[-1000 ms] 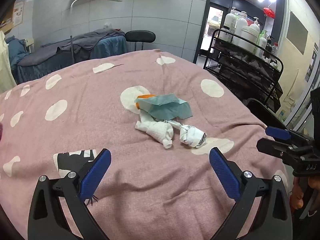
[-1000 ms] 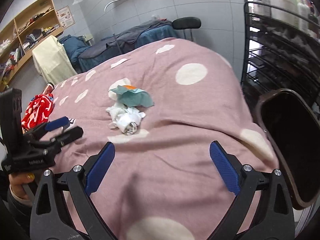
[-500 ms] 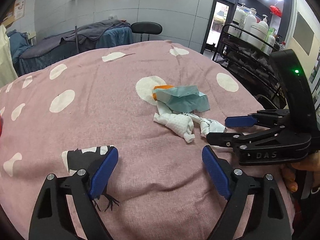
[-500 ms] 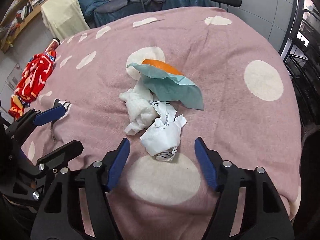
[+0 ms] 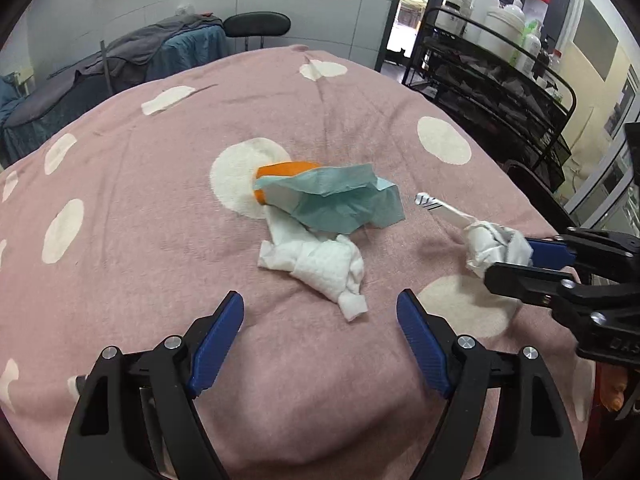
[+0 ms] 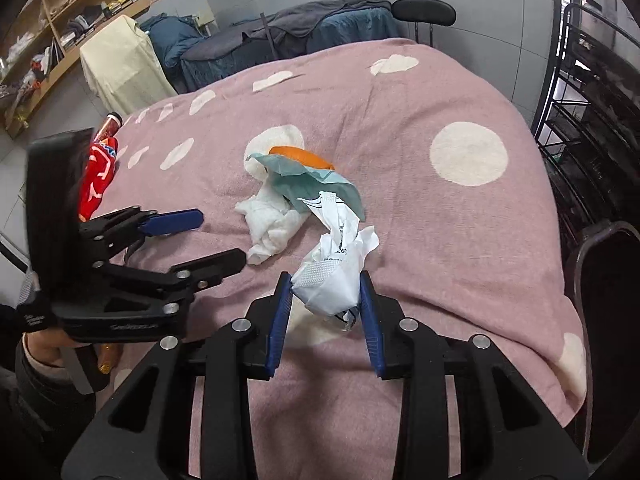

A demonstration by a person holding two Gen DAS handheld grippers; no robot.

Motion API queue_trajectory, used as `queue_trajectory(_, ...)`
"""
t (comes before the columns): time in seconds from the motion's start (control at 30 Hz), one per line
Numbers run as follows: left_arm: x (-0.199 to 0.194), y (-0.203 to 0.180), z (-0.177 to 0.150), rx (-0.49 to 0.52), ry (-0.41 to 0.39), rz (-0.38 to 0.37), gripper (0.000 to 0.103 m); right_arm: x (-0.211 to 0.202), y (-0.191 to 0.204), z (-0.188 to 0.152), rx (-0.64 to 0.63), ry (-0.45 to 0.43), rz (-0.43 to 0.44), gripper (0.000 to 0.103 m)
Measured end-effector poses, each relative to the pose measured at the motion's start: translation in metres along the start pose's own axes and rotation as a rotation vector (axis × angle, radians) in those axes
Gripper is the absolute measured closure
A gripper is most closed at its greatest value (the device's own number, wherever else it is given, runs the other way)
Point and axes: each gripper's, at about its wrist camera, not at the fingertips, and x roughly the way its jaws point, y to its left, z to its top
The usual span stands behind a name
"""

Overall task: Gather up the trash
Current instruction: 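Grasp the white paper tissue with the right tool while the left tool grasps the white towel tissue, then drop the paper tissue in the bin with the right tool while the left tool follows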

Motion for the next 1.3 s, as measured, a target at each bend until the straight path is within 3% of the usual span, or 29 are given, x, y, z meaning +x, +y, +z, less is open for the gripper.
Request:
queue_trajectory(0.1,0.025,-0.01,0.011,0.048,0.076,0.062,0.03,-0.014,-0.001,-0.008,0.022,-0.032,0.003,0.069)
queue_trajectory(0.2,0.035,-0.015,0.018,0.079,0.101,0.099,0.037,-0.027,-0.004,-0.017,0.038,-0.062,0.005,0.069)
queue_trajectory(0.37,0.037,-0.017,0.016,0.09,0.107,0.13,0.061,-0.04,-0.01,-0.031,0.062,-0.105,-0.004,0.069)
queue_trajectory(0.47,0.027,-0.018,0.008,0.079,0.088,0.133,0.063,-0.044,-0.014,-0.038,0.073,-0.122,-0.008,0.069)
queue_trajectory(0.97,-0.05,-0.075,-0.009,0.06,-0.145,-0.048,0.064,-0.072,-0.053,-0.076,0.189,-0.207,-0.003,0.069)
queue_trajectory(1.3,-0.055,-0.129,-0.009,0.125,-0.195,-0.144,0.064,-0.114,-0.098,-0.106,0.26,-0.321,-0.145,0.069)
